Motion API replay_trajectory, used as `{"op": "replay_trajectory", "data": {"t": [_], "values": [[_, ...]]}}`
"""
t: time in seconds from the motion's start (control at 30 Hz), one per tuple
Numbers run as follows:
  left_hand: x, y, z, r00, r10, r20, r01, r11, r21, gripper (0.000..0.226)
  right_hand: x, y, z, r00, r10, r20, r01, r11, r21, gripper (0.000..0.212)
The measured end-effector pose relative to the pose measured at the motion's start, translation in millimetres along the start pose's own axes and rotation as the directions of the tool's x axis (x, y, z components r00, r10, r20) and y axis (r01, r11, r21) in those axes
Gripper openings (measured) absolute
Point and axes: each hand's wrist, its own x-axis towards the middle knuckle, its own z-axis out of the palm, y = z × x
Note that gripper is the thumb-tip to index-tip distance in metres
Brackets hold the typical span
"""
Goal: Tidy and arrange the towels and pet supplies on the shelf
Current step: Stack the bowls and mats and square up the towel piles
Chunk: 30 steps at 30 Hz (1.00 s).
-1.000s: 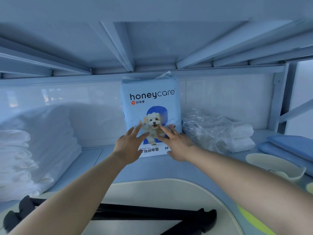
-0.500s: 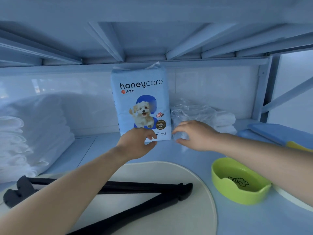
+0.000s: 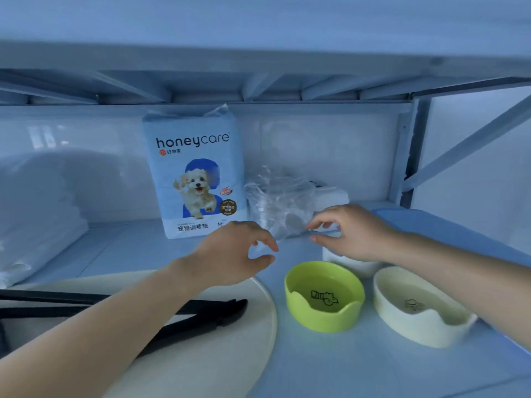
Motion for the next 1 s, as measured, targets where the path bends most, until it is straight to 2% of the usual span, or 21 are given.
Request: {"op": "replay_trajectory", "data": {"t": [0.1, 0.2, 0.27, 0.43, 0.57, 0.77, 0.87, 1.0], "values": [[7, 30, 4, 1.000, 0.004, -0.020, -0.004, 0.999, 0.035, 0.015, -21, 28, -14, 0.998, 0.065, -0.012, -0.064, 0.995, 0.080, 0.016], [12, 60, 11, 0.998, -0.009, -0.062, 0.006, 0.999, -0.044, 0.014, -42, 53, -26, 0.995, 0.099, -0.007, -0.097, 0.988, 0.123, 0.014], [14, 76, 23, 0.998, -0.033, -0.046, 0.030, 0.997, -0.068, 0.014, -53, 69, -32, 0.995, 0.101, 0.005, -0.101, 0.987, 0.129, 0.013], [20, 99, 55, 0.992, -0.125, 0.036, 0.124, 0.992, 0.021, 0.010, -69, 98, -35, 0.995, 0.100, 0.027, -0.103, 0.988, 0.112, 0.015], [15, 110, 68, 0.982, -0.186, 0.021, 0.186, 0.982, 0.000, 0.010, -64, 107, -30, 0.997, 0.056, 0.051, -0.062, 0.990, 0.127, 0.018], [9, 122, 89, 0.955, -0.274, -0.110, 0.271, 0.962, -0.042, 0.009, -54, 110, -17, 0.992, -0.026, 0.122, 0.020, 0.999, 0.050, 0.021], [16, 123, 94, 0.949, -0.274, -0.155, 0.284, 0.958, 0.047, 0.013, -50, 111, -13, 0.984, -0.052, 0.172, 0.058, 0.998, -0.033, 0.025], [24, 121, 97, 0.951, -0.276, -0.138, 0.292, 0.949, 0.119, 0.018, -42, 113, -11, 0.979, -0.030, 0.200, 0.042, 0.997, -0.057, 0.029]]}}
